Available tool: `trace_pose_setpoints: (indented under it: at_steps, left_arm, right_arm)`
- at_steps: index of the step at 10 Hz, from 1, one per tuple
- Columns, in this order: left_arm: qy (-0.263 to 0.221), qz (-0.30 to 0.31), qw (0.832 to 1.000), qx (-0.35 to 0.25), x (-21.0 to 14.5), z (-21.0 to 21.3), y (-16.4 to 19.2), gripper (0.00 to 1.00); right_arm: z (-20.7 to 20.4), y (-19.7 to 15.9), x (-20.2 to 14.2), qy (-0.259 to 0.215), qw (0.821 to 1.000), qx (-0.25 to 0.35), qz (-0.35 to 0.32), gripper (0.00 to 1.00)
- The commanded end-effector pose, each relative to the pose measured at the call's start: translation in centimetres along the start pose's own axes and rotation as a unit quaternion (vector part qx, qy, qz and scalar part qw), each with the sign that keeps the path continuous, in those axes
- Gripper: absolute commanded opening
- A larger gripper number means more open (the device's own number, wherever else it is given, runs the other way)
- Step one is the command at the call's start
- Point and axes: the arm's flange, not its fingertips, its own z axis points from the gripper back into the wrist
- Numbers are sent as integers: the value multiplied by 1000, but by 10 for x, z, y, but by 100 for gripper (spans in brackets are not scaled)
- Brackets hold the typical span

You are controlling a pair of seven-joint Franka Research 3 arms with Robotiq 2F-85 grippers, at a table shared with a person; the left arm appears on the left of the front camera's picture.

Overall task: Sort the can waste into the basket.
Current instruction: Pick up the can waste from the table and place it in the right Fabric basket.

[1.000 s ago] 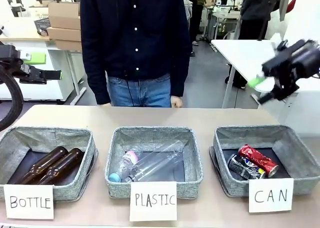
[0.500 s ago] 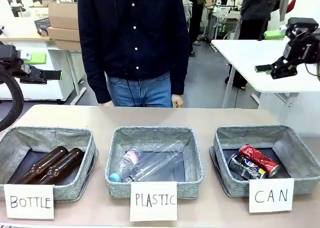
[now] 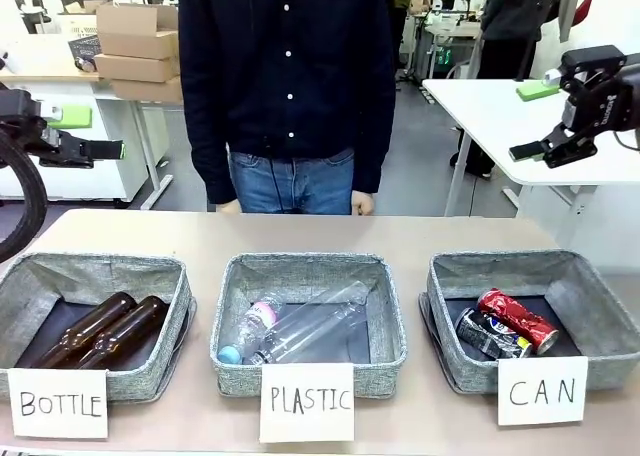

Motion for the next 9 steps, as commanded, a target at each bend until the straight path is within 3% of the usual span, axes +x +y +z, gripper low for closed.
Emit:
trace_pose_setpoints:
  at_steps: [1,9]
  left_arm:
    - [-8,5,1000,-8,2,-1,-4,100]
    - [-8,5,1000,-8,2,-1,-4,100]
  right_arm:
    - [4,5,0,5,1000,0,-4,100]
    - [4,5,0,5,1000,0,-4,100]
